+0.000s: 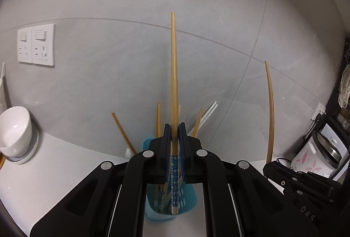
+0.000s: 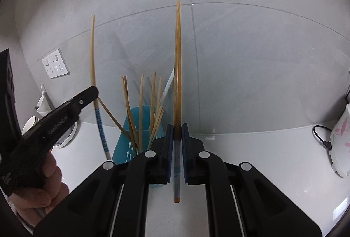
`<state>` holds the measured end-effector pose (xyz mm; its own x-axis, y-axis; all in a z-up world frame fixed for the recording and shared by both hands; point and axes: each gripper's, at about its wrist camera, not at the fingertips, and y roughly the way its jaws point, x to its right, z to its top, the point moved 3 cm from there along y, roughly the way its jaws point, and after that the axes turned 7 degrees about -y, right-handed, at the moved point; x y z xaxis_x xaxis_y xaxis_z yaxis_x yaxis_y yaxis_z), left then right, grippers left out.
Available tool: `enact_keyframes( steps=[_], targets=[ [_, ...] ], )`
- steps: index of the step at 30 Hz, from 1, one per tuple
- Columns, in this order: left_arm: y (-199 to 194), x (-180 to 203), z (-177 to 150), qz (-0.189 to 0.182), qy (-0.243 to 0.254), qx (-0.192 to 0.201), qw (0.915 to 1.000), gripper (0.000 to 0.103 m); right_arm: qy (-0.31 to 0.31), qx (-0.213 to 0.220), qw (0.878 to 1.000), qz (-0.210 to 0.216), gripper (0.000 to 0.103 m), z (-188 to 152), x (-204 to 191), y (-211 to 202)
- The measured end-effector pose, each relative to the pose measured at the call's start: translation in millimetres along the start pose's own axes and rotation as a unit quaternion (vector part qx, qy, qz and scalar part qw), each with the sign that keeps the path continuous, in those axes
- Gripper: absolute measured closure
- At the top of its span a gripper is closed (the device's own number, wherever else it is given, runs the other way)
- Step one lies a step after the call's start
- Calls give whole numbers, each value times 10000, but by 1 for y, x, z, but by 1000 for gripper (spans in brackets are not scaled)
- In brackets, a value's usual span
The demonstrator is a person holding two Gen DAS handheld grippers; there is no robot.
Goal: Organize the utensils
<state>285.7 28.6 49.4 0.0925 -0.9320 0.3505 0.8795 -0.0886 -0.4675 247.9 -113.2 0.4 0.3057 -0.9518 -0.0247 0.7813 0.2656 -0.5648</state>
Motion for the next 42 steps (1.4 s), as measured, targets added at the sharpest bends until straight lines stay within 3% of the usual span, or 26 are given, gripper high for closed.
enact_keyframes(
  steps=[12, 28, 31, 33, 38, 42],
  targets=[
    [42, 3, -29, -8, 476, -23, 9989, 96, 64, -170, 9998, 38, 96, -8, 5, 29],
    [60, 1, -45, 67, 443, -534, 9976, 94, -1, -240, 9993, 296, 96, -10, -4, 33],
    [53, -4, -43, 193, 505, -659, 9964, 84, -37, -190, 9993, 334, 96, -9, -5, 30],
    [49, -6, -42, 346, 505, -790, 9950, 68, -66, -146, 9992, 354, 96, -7, -7, 29],
    [31, -20, -46, 651, 499, -1130, 9902, 43, -160, 59, 9987, 476, 96, 1, -17, 28],
    [16, -38, -46, 809, 412, -1291, 9875, 43, -146, 368, 9982, 446, 96, 9, -20, 16]
  ],
)
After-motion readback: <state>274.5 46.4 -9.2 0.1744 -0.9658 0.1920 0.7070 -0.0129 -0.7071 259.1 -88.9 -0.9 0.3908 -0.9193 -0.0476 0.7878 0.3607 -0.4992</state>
